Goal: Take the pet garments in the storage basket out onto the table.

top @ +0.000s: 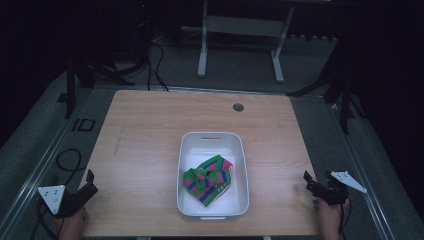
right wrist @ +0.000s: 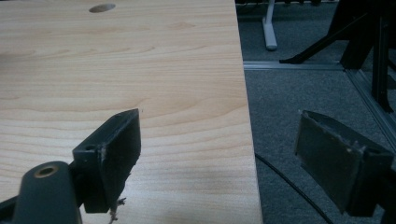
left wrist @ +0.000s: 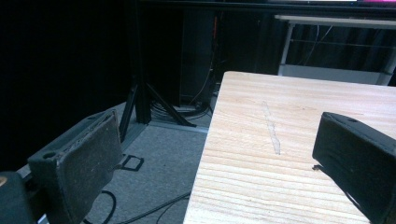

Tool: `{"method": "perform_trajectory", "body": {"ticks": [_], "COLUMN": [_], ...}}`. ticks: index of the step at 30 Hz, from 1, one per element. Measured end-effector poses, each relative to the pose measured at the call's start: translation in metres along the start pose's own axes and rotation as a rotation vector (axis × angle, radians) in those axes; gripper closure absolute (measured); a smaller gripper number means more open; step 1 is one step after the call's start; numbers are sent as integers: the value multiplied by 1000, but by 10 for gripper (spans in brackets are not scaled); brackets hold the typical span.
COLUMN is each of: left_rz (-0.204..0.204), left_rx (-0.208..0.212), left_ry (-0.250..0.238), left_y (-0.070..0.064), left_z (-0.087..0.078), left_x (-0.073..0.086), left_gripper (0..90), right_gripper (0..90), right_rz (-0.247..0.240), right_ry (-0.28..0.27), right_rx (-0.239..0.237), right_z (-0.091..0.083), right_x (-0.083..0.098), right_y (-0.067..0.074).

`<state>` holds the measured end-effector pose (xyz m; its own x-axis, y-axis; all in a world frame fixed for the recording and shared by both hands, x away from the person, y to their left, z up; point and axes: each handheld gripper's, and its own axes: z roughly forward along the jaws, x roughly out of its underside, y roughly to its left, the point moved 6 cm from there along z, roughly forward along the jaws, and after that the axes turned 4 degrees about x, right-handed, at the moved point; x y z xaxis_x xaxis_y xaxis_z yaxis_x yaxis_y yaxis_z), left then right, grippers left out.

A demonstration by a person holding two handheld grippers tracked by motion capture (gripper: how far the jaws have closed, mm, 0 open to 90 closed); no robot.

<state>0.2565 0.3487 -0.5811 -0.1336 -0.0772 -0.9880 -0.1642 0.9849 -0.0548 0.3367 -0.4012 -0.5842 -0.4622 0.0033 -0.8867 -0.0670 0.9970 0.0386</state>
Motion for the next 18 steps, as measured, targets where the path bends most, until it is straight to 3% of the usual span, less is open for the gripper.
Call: {"method": "perform_trajectory", "body": {"ticks": [8,10,13,18], "left_rz": [-5,-7,-9,-12], "left_rx": [-5,-6,-5,-4], "left_ry": [2,3,4,4], "left_y": [0,0,1,1], "left_z": [1,0,0,0], "left_x": [0,0,0,0], "left_gripper": [18,18,18,18], "right_gripper": [132,129,129,137], "right_rz": [27,10,-59,-77], "right_ry": [11,30,72,154], "right_rx": [-41,-57,-85,-250], "right_z": [0,1,2,3], "right_x": [0,1,4,9], "right_y": [-2,0,1,7]}}
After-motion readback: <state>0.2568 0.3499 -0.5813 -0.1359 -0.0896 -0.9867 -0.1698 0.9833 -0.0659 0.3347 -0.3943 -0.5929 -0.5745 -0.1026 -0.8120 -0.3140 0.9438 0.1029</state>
